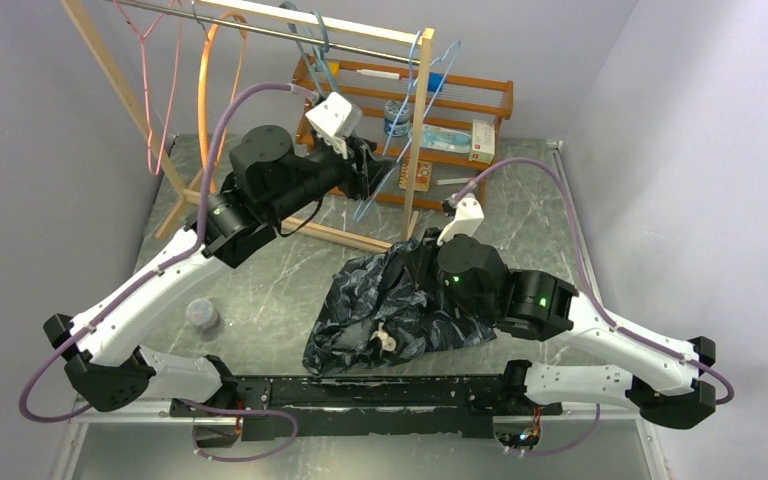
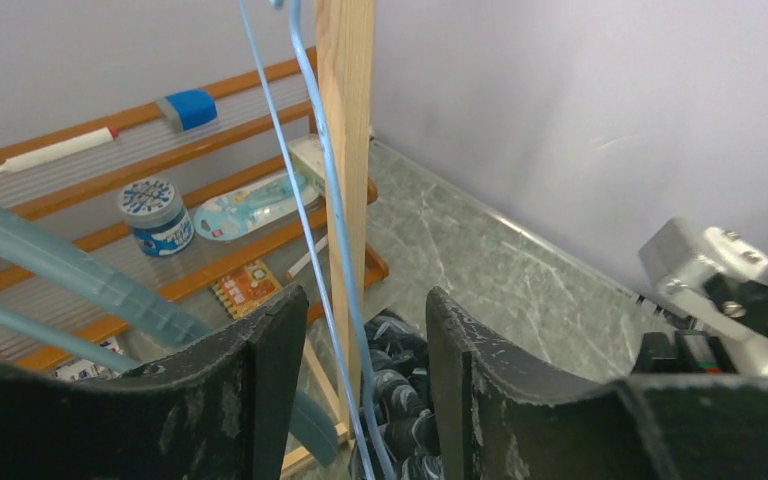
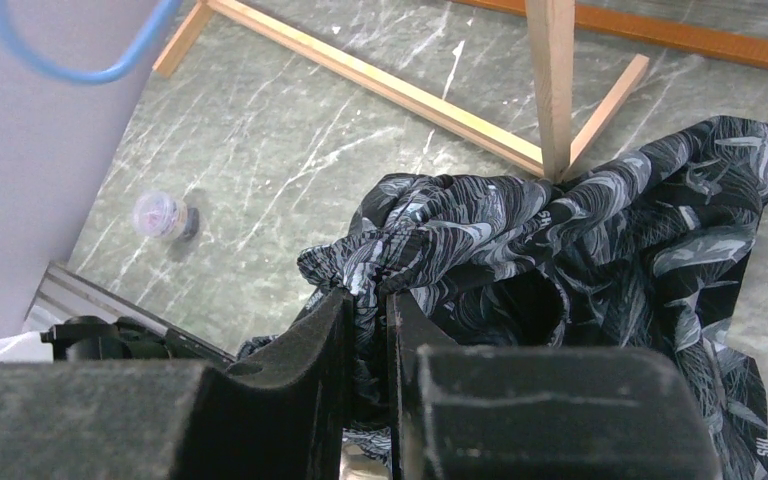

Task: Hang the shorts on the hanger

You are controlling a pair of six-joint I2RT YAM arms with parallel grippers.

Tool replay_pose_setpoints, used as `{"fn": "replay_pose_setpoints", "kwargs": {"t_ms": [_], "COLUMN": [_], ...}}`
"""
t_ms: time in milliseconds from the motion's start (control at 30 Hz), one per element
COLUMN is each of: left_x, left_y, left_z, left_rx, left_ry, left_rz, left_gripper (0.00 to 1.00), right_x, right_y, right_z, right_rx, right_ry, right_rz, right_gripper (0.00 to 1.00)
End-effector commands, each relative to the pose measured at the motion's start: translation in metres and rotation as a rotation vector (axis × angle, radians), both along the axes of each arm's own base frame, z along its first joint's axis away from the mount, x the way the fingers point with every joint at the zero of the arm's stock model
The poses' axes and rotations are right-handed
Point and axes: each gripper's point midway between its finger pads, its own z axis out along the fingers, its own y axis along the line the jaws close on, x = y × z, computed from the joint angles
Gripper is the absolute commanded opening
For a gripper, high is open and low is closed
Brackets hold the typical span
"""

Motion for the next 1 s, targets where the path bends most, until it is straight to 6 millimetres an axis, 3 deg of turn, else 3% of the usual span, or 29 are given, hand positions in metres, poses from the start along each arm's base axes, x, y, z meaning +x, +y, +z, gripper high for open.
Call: {"fn": "replay_pose_setpoints", "kwargs": {"t_ms": [0,267,300,433,467,733,967], "left_x": [0.013,0.024,0.023,0.020,0.017,-0.010,-0.016], "left_y": [-0.005,-0.010,-0.010,-0.007,-0.005,0.016,0.034], "left_z": [-0.017,-0.030,-0.030,-0.025,-0.020,0.034,0.051], "left_rx": [0.058,0.076,0.074,0.073,0.062,-0.056,-0.077], "left_ry": [0.014,0.024,0.020,0.016,0.014,-0.080,-0.185], "left_rz": [0.030,0.057,0.056,0.051,0.049,0.011,0.042], "left_gripper": [0.52,0.49,0.44,0.09,0.07,0.07,0.07], "right_x": [0.004,0.003,0.002,0.002,0.002,0.007,0.007], "right_y": [-0.007,-0.008,-0.008,-0.009,-0.009,-0.004,0.001], "right_z": [0.005,0.002,0.002,0.004,0.004,0.006,0.005], "right_rx": [0.025,0.030,0.031,0.039,0.040,0.034,0.038], "right_ry": [-0.015,-0.008,-0.008,-0.010,-0.011,-0.022,-0.016], "right_rz": [-0.039,-0.039,-0.039,-0.039,-0.040,-0.054,-0.042], "right_gripper": [0.01,0.01,0.01,0.01,0.01,0.00,0.00]}}
